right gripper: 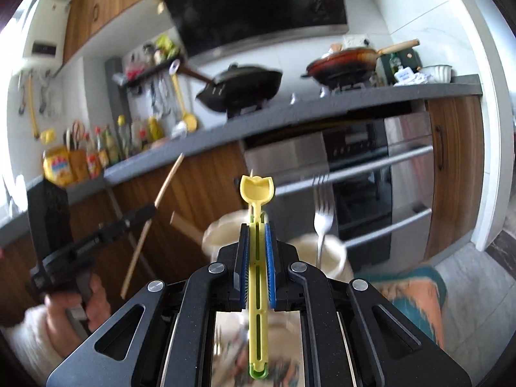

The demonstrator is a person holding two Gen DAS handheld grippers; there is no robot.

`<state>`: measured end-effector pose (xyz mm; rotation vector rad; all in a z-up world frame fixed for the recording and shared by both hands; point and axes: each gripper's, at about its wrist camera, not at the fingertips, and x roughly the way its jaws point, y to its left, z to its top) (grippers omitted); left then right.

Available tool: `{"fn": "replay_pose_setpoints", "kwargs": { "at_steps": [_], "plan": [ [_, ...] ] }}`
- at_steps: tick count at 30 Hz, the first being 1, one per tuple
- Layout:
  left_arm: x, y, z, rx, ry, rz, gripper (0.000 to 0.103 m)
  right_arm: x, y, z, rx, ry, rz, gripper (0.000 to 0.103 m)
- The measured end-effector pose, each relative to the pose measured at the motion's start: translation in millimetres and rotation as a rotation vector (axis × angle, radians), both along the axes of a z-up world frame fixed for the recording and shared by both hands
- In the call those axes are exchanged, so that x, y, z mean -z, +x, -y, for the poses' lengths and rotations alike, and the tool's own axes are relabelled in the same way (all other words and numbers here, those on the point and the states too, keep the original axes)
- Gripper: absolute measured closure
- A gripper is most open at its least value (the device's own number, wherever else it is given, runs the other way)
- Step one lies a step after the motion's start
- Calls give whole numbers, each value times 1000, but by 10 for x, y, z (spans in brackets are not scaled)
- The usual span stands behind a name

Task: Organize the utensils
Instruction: 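Lower chopstick into tall cup with left tool while right tool lowers yellow utensil into short cup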

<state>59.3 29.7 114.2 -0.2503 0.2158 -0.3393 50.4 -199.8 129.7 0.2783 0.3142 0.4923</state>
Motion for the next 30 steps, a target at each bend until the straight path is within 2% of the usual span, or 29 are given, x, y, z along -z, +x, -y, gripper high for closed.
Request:
{"fn": "replay_pose_setpoints", "kwargs": {
  "at_steps": [6,8,13,18,30],
  "plan": [
    [-51,463,-99,26,-150,27,97,70,441,106,32,124,3,93],
    [-74,586,-89,19,-167,29,97,133,558,111,32,134,-19,93],
    [-118,806,34,11,-160,52,97,303,690,87,38,140,-15,93],
    [-42,934,159,16,-164,57,97,497,738,145,27,202,-52,93],
    [167,999,150,38,-157,35,97,509,720,173,73,218,-15,93]
  ]
}}
